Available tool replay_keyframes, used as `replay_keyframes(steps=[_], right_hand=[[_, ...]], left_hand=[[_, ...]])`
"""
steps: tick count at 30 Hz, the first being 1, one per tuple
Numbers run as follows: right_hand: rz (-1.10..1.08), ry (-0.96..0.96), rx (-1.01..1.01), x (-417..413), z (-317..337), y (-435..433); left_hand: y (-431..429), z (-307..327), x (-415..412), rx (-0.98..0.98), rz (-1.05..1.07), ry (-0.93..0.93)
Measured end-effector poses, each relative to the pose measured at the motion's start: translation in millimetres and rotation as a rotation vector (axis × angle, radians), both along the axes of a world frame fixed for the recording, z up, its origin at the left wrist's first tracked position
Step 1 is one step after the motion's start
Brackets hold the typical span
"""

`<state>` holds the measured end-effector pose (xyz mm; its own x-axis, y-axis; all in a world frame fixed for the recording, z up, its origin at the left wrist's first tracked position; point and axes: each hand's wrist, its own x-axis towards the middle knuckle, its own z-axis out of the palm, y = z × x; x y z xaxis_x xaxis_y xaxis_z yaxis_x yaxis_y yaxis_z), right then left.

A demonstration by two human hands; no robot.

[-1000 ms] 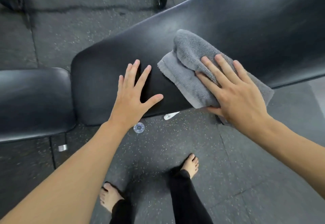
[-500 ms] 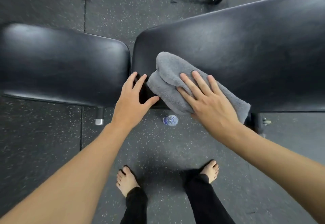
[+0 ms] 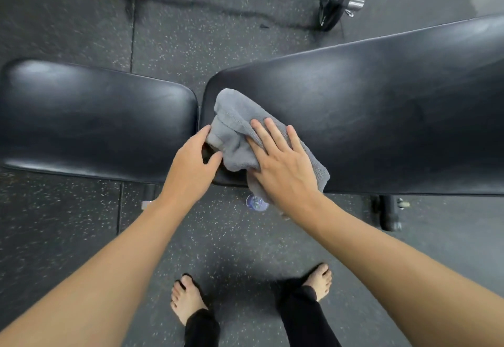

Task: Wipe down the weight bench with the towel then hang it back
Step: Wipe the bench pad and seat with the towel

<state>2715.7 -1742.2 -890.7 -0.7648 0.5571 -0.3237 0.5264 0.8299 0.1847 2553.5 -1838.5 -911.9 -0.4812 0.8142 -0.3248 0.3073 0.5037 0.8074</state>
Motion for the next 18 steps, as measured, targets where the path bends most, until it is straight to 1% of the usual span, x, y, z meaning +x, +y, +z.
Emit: replay_keyframes(steps=[5,8,12,15,18], right_hand=[[-0.182,0.074,0.111,41.8,45.7,75.3],[-0.293,0.123,0.169,86.3,77.5,117.9],[-0.385,0.176,0.234,150.4,114.8,149.4],[-0.453,0.211,0.262,194.7,142.4,168.5],[-0.501,0.207,0.266,236.3,171.1,187.8]], left_hand=[[55.3,30.6,48.1,-0.006,-0.138,0.033],[89.7,52.0,79.6,0.020,-0.206,0.050],[130.5,82.3,124.9,0.069,-0.305,0.059],[158.2,105.1,159.1,0.071,-0.354,0.083],[182.4,129.8,189.7,0.064,-0.385,0.101]])
